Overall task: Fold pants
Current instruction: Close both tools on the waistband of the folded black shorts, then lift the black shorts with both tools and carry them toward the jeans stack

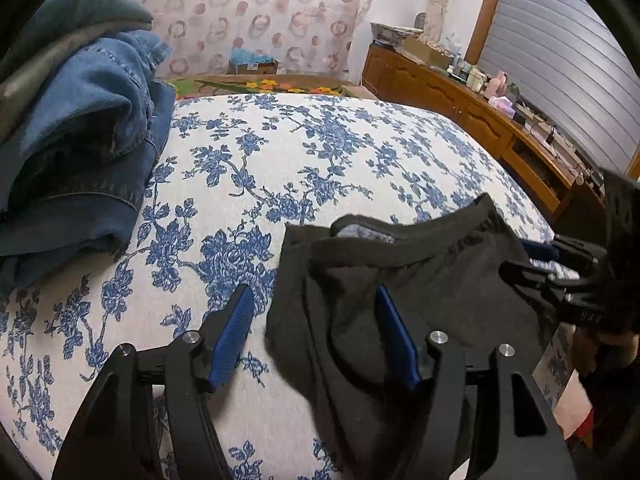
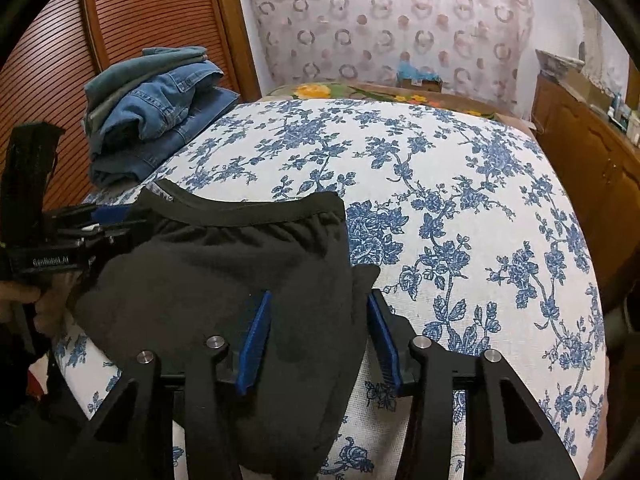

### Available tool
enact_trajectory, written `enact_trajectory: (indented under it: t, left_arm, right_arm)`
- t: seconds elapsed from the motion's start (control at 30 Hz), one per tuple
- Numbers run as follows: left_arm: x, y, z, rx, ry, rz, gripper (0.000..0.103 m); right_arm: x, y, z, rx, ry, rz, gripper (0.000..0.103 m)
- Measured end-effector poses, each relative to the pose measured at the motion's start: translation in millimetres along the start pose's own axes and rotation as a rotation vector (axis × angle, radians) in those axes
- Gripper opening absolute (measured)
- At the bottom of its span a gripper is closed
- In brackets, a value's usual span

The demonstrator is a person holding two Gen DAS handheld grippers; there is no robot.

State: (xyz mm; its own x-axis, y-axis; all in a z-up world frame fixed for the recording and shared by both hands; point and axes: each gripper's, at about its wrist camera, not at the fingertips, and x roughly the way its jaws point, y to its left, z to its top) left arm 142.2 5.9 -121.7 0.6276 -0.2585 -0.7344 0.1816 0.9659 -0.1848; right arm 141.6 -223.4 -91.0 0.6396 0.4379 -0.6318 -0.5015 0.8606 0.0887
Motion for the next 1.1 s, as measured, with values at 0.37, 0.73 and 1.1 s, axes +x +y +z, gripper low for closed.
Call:
enact_trajectory:
  t: [0.37,0.73,1.1]
  left_arm:
    - [-5.1,-15.1,2.7,0.02,-0.019,-0.079,0.015]
    - [-62.3,-32.0,17.6,0.075,-0.174,-0.09,0.012]
    - [-99.7,-10.1,44.1,0.077,-0.287,-0.069,0.012]
  right_arm:
    - [0.0,-2.7,-1.8,0.013,-0.003,0.053,0.017]
    - [-34.6,11.9,10.3,-0.007,-0.13,0.067,0.011]
    - [-61.7,25.1,43.1,-0.066,-0.243,0.084,0.011]
